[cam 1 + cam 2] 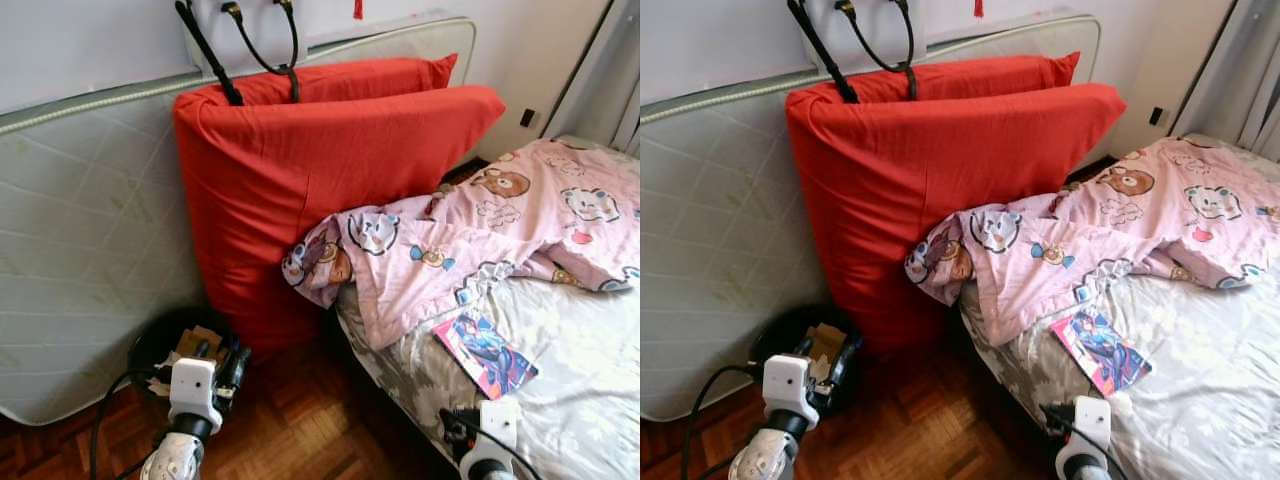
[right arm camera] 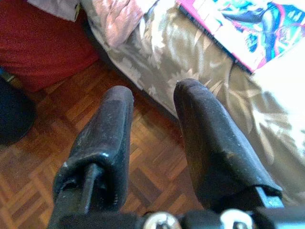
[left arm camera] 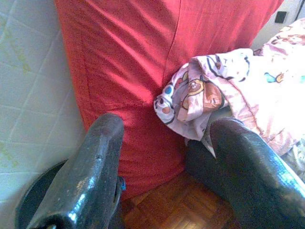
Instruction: Clean up the room
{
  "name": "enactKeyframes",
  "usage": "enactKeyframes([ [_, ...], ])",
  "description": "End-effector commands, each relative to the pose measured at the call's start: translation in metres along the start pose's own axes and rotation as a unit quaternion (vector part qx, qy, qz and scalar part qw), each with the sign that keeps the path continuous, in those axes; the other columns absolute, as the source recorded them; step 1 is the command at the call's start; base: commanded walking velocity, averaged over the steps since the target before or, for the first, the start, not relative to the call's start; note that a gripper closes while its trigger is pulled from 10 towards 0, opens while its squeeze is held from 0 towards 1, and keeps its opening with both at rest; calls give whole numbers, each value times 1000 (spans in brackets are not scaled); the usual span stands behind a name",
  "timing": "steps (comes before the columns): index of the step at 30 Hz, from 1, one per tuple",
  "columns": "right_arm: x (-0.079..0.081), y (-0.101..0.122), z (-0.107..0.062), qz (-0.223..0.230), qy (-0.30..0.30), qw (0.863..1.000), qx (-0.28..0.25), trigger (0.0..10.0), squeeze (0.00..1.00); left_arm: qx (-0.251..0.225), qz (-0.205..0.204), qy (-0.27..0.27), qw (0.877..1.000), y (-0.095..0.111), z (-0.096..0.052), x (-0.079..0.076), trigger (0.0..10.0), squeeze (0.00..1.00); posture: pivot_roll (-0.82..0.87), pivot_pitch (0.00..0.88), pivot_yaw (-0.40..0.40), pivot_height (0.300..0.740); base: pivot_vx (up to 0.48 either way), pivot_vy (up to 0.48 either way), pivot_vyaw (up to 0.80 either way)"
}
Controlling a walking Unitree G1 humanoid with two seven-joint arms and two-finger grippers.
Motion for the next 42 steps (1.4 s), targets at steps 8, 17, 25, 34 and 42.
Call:
enactKeyframes([
  [8, 7, 88, -23, -49, 55, 969, -237, 10000, 0, 18, -1, 21, 1000, -4, -12, 11, 10000, 0, -29, 0, -39, 740, 0, 0, 0],
  [17, -2, 95, -47, -28, 26, 964, -264, 10000, 0, 23, 0, 11, 1000, -4, -25, 2, 10000, 0, -42, 0, -51, 740, 0, 0, 0],
  [25, -20, 50, -52, -17, -5, 983, -185, 10000, 0, 44, 0, 30, 999, -10, -26, 14, 10000, 0, -58, 37, -41, 740, 0, 0, 0],
  [34, -15, 6, -27, -15, 3, 998, -55, 10000, 0, 174, -29, 36, 984, -65, -40, 17, 10000, 0, -40, 43, -29, 740, 0, 0, 0],
  [42, -34, -51, -35, -34, -39, 994, 96, 10000, 0, 360, -37, 20, 932, -129, -89, 10, 10000, 0, -25, 31, -10, 740, 0, 0, 0],
])
Point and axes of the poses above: a point about 5 cm out from each wrist's last joint towards the gripper, its own z axis pointing out of the wrist towards the gripper, its own y axis along the axis of the wrist's last joint, x = y × z, the point moved 5 cm from there along z, pointing out of the wrist towards the gripper, and after that the axes turned 8 degrees about z, right-handed, at the moved point
